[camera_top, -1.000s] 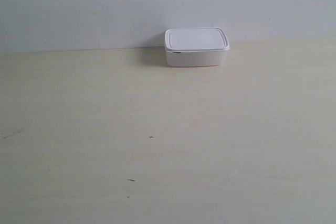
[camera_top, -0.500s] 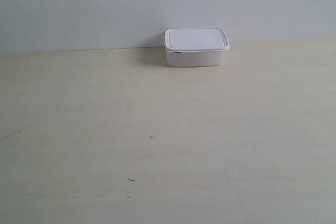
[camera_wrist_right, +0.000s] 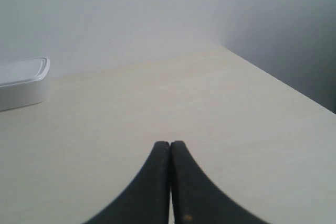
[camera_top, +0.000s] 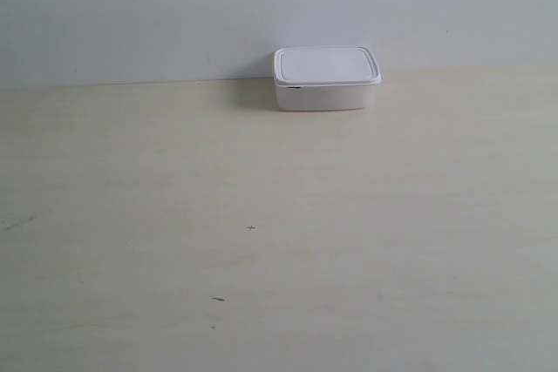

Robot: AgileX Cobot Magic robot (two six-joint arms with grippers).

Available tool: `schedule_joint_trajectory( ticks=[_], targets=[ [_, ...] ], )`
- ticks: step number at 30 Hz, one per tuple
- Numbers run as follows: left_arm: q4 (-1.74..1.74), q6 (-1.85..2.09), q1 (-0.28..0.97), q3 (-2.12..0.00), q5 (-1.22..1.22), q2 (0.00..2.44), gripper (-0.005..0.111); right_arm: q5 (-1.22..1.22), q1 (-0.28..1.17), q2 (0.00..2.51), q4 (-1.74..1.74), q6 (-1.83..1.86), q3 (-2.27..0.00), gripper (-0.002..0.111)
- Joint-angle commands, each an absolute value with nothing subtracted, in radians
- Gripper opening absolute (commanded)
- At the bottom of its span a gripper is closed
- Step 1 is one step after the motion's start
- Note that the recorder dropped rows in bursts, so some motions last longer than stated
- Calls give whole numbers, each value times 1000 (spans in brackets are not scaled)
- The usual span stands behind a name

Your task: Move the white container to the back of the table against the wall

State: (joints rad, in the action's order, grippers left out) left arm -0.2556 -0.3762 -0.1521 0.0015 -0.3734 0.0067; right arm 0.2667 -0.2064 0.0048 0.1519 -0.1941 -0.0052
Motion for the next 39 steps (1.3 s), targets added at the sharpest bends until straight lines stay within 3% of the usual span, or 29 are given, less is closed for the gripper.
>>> schedule_joint_trajectory(
  ticks=[1, 8, 18, 39],
  targets=[
    [-257, -375, -151, 0, -377, 0, 0, 263, -210, 0, 160, -190, 0, 0],
    [-257, -375, -151, 0, -377, 0, 0, 266, -206, 0, 144, -190, 0, 0],
    [-257, -375, -151, 0, -377, 0, 0, 268, -95, 0, 81, -190, 0, 0],
    [-257, -373, -151, 0, -371, 0, 0, 268, -93, 0, 81, -190, 0, 0]
  ],
)
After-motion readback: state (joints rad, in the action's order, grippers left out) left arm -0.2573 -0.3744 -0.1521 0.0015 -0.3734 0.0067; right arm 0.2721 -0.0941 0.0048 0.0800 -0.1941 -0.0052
